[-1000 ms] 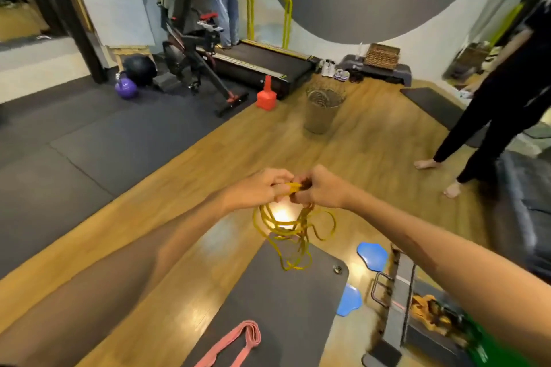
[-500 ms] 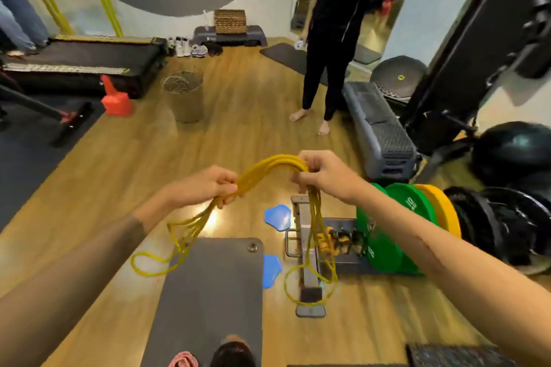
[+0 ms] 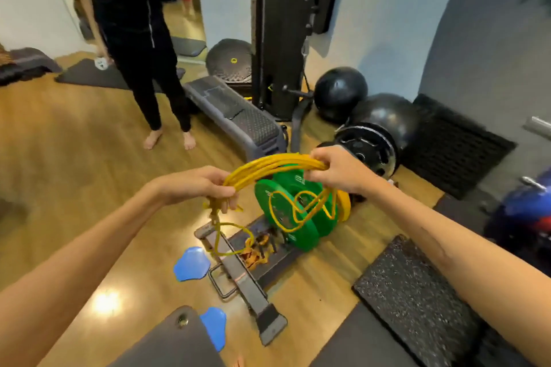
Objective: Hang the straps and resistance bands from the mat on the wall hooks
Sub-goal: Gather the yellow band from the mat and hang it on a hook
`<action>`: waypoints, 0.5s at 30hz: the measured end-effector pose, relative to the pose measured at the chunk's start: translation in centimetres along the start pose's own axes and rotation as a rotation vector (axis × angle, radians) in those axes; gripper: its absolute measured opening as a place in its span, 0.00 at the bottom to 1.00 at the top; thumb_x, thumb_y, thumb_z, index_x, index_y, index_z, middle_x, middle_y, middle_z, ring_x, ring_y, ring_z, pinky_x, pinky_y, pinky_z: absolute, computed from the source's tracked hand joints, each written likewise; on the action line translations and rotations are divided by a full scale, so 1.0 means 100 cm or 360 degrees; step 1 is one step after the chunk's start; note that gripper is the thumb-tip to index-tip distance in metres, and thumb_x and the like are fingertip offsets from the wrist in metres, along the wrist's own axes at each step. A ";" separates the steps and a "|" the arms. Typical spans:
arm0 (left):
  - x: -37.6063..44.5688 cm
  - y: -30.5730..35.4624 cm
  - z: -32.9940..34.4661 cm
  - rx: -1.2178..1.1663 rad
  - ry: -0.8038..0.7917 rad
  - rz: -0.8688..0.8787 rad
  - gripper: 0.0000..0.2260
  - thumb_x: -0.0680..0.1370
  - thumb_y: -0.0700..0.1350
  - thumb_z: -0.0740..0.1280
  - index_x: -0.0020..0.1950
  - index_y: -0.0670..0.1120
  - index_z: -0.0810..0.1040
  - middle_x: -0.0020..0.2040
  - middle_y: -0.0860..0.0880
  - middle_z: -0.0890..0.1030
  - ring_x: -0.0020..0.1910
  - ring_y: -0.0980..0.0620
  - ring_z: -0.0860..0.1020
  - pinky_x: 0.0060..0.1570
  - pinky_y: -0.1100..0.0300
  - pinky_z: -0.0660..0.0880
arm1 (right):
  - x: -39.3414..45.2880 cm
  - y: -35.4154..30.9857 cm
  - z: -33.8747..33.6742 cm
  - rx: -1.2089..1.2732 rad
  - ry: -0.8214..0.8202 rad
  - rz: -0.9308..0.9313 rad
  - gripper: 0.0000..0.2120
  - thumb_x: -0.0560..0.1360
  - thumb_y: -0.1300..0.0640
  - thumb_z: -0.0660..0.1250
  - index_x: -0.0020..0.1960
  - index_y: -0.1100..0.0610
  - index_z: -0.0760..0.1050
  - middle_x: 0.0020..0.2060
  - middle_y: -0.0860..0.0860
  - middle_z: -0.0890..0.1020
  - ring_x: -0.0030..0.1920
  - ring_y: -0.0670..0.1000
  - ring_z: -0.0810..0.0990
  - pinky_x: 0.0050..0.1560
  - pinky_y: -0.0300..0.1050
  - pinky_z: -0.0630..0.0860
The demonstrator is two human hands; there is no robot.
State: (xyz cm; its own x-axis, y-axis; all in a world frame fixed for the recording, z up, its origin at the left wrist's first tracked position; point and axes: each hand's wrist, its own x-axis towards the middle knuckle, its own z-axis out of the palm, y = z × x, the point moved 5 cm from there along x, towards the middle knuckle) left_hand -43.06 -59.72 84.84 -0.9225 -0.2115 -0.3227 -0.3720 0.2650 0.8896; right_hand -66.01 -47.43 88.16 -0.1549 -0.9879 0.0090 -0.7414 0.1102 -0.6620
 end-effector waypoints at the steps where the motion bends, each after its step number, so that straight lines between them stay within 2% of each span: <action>1: 0.029 0.014 0.006 0.0034 -0.0132 0.0044 0.12 0.76 0.43 0.67 0.54 0.35 0.76 0.44 0.47 0.83 0.44 0.51 0.80 0.44 0.59 0.75 | 0.000 0.006 -0.018 0.0091 0.0116 0.0053 0.05 0.70 0.63 0.72 0.39 0.55 0.79 0.29 0.48 0.77 0.27 0.42 0.72 0.31 0.41 0.72; 3: 0.085 0.042 0.026 0.0097 -0.0260 0.0145 0.13 0.74 0.39 0.72 0.56 0.38 0.77 0.44 0.50 0.83 0.44 0.54 0.80 0.47 0.59 0.76 | -0.004 0.015 -0.050 0.0177 0.0253 0.0123 0.05 0.70 0.67 0.72 0.42 0.59 0.79 0.29 0.47 0.78 0.26 0.40 0.72 0.28 0.36 0.71; 5: 0.140 0.074 0.046 0.0219 -0.0222 0.0297 0.11 0.71 0.42 0.75 0.50 0.40 0.79 0.40 0.47 0.82 0.41 0.54 0.79 0.46 0.54 0.75 | -0.012 0.031 -0.080 0.0143 0.0312 0.0158 0.05 0.69 0.68 0.72 0.42 0.59 0.79 0.27 0.44 0.78 0.27 0.39 0.73 0.30 0.33 0.70; 8: 0.204 0.119 0.063 0.0127 -0.0082 0.0470 0.08 0.77 0.41 0.70 0.41 0.38 0.76 0.31 0.44 0.79 0.31 0.50 0.78 0.39 0.54 0.74 | -0.035 0.076 -0.124 0.0068 0.0371 0.0312 0.04 0.69 0.64 0.74 0.41 0.58 0.80 0.29 0.49 0.80 0.28 0.44 0.74 0.30 0.36 0.72; 10: 0.237 0.147 0.069 0.0083 -0.0028 0.0548 0.10 0.79 0.40 0.67 0.37 0.44 0.73 0.26 0.48 0.74 0.28 0.48 0.74 0.35 0.56 0.72 | -0.055 0.118 -0.149 -0.0029 0.0345 0.0478 0.04 0.69 0.59 0.75 0.41 0.56 0.81 0.29 0.49 0.80 0.28 0.43 0.75 0.31 0.37 0.71; 12: 0.273 0.171 0.082 0.0181 -0.0112 0.0627 0.12 0.79 0.41 0.66 0.36 0.48 0.72 0.24 0.51 0.71 0.27 0.49 0.70 0.30 0.59 0.71 | -0.077 0.164 -0.170 -0.0174 0.0322 0.0610 0.04 0.68 0.55 0.75 0.40 0.53 0.81 0.29 0.49 0.80 0.29 0.43 0.75 0.32 0.38 0.70; 15: 0.332 0.200 0.096 0.0234 -0.0167 0.0666 0.11 0.80 0.40 0.64 0.38 0.46 0.72 0.23 0.53 0.69 0.25 0.52 0.68 0.29 0.58 0.69 | -0.103 0.221 -0.205 -0.0090 0.0348 0.0675 0.04 0.69 0.55 0.75 0.39 0.53 0.80 0.30 0.49 0.80 0.30 0.46 0.78 0.33 0.38 0.72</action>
State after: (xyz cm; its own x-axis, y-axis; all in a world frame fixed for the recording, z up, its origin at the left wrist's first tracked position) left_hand -82.08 -52.37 88.80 -0.9992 0.0367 0.0169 0.0313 0.4396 0.8976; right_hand -94.15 -32.56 88.77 -0.5806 -0.8090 -0.0915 -0.6165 0.5103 -0.5996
